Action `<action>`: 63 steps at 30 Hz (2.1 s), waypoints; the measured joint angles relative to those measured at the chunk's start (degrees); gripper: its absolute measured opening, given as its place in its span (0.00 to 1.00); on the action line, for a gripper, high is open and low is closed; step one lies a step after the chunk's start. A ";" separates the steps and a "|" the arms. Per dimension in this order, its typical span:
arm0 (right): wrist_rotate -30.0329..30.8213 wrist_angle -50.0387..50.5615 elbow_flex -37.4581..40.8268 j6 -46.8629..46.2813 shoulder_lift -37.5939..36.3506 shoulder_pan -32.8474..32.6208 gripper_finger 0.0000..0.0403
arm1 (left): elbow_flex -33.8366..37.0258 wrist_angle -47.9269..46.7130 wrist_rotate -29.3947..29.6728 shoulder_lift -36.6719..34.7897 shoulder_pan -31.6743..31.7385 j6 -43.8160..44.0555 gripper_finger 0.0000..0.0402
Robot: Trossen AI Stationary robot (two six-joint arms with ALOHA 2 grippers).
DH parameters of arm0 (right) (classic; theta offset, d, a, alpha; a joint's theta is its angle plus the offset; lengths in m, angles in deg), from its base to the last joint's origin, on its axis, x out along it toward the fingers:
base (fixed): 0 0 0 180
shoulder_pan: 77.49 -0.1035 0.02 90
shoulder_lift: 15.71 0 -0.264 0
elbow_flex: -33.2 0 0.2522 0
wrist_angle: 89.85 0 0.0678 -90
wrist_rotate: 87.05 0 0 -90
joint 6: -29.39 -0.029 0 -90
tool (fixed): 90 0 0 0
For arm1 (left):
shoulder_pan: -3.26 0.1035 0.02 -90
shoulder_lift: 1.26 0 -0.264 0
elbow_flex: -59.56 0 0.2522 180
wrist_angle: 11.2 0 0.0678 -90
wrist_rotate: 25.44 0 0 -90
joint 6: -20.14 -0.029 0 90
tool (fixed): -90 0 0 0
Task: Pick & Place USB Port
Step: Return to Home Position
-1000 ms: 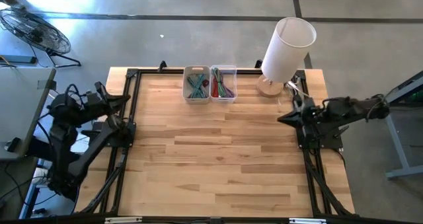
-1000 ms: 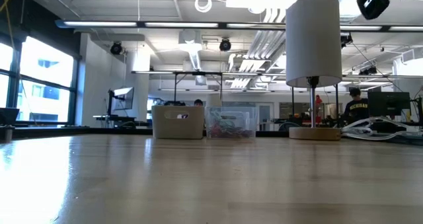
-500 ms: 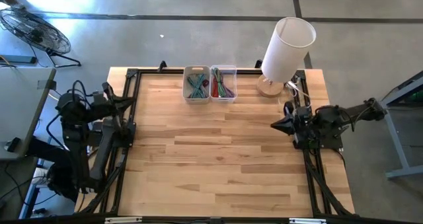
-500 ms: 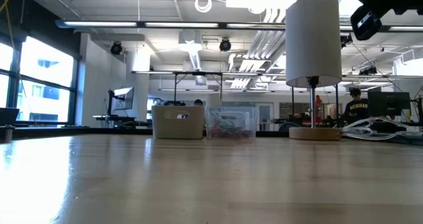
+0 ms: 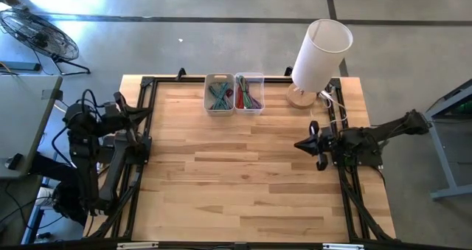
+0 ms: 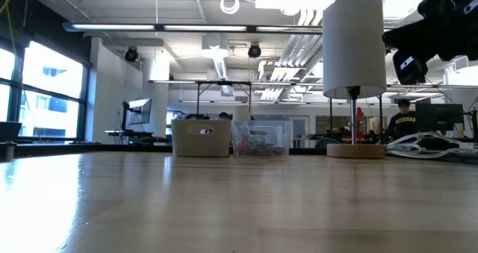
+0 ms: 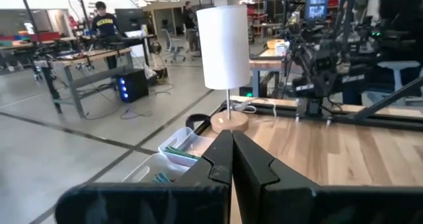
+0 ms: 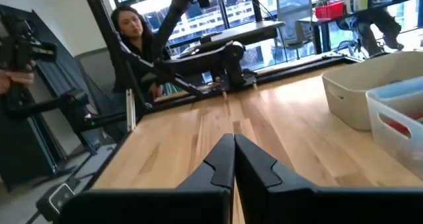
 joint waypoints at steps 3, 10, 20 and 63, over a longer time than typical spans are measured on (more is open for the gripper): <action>0.02 -1.42 1.85 0.02 0.00 0.00 0.00 | 0.00 -0.02 0.02 0.00 -0.09 0.44 0.00; 1.38 0.05 1.85 5.27 0.28 0.20 0.00 | 0.00 -0.02 0.28 0.00 -0.09 1.50 0.00; -0.95 5.32 1.85 7.54 0.35 7.07 0.00 | 0.00 -0.02 0.94 0.00 -0.15 2.39 0.00; -6.08 8.37 1.89 6.44 0.35 21.51 0.00 | 0.00 1.27 -4.67 0.00 -2.64 -2.17 0.00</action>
